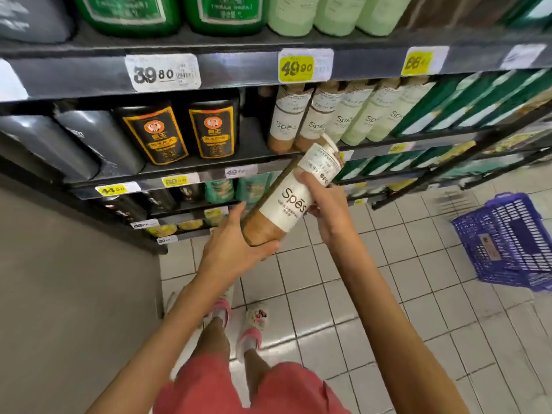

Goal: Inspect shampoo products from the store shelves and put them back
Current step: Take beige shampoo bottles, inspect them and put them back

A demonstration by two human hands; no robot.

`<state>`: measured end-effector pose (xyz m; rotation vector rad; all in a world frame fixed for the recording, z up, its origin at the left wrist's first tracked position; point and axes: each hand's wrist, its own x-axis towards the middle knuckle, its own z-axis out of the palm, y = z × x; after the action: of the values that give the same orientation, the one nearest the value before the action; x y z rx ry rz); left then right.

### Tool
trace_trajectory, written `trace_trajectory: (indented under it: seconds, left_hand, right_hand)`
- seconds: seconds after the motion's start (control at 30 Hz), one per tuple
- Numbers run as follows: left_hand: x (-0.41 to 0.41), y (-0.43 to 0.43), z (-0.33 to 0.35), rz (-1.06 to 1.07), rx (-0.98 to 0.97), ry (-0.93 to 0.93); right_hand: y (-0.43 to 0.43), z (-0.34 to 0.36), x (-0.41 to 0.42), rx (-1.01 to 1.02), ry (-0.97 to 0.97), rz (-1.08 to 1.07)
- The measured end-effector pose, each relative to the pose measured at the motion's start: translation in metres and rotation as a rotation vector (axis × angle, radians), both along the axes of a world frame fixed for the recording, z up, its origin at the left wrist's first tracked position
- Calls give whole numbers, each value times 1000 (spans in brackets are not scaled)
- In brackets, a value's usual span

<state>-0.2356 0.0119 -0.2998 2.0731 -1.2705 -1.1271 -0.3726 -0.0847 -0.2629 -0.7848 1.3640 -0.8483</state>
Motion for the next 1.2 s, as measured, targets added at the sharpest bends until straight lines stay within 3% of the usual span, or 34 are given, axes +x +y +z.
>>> trace_trajectory:
  seconds: [0.17, 0.3, 0.47, 0.53, 0.6, 0.73, 0.9, 1.0, 1.1, 1.2]
  left_hand:
    - [-50, 25, 32, 2, -164, 113]
    - [-65, 30, 48, -35, -153, 286]
    - [-77, 33, 69, -134, -28, 788]
    - [-83, 33, 71, -136, 47, 994]
    - [-86, 31, 72, -177, 75, 1084]
    - [-80, 23, 70, -196, 109, 1038]
    - [-81, 22, 57, -233, -108, 361]
    - [-97, 23, 55, -131, -210, 218]
    - [-95, 19, 58, -98, -187, 328]
    - [-81, 17, 65, -196, -41, 775]
  right_hand:
    - [33, 29, -37, -55, -62, 74]
    - [47, 42, -65, -93, -169, 87]
    - [59, 40, -84, -26, -683, 121]
    - [61, 39, -86, -41, -784, 174]
    - [61, 38, -88, -59, -792, 167]
    - [63, 41, -85, -94, -577, 61]
    - [58, 50, -65, -155, -54, -181]
    - [54, 52, -59, -128, 46, -232]
    - [54, 50, -68, -133, -53, -113]
    - [57, 48, -83, -9, -290, 41]
